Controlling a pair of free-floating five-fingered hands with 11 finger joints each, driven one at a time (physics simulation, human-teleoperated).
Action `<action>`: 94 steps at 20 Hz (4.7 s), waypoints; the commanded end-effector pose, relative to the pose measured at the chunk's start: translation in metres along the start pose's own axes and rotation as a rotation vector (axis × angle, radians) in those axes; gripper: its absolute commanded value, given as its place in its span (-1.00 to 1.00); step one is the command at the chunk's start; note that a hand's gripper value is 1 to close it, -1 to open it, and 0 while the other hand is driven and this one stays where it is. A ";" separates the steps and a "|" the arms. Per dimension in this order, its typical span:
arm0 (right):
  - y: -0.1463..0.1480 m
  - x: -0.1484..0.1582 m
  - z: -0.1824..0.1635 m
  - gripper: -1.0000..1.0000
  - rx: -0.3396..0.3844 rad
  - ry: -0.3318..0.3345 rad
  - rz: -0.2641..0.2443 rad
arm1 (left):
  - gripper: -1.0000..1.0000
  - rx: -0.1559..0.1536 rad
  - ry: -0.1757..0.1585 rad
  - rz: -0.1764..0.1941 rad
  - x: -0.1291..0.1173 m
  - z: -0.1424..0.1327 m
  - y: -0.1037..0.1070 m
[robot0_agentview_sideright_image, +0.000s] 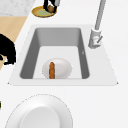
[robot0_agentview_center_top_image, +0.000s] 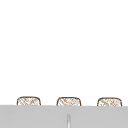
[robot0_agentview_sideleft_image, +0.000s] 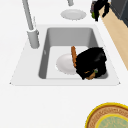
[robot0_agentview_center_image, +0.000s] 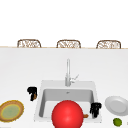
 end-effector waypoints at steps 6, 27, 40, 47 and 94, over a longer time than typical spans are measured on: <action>0.000 0.000 0.000 0.00 0.000 0.000 0.000 | 1.00 0.005 0.004 0.080 0.051 0.049 0.015; 0.000 0.000 0.000 0.00 0.000 0.000 0.000 | 1.00 0.051 -0.025 0.024 0.093 0.187 -0.053; 0.000 0.000 0.000 0.00 0.000 0.000 0.000 | 1.00 0.117 0.042 0.022 0.009 0.215 -0.125; 0.000 0.000 0.000 0.00 0.000 0.000 0.000 | 1.00 0.131 0.041 -0.004 0.017 0.226 -0.127; 0.000 0.000 0.000 0.00 0.000 0.000 0.000 | -1.00 0.029 -0.010 0.084 0.093 0.019 0.006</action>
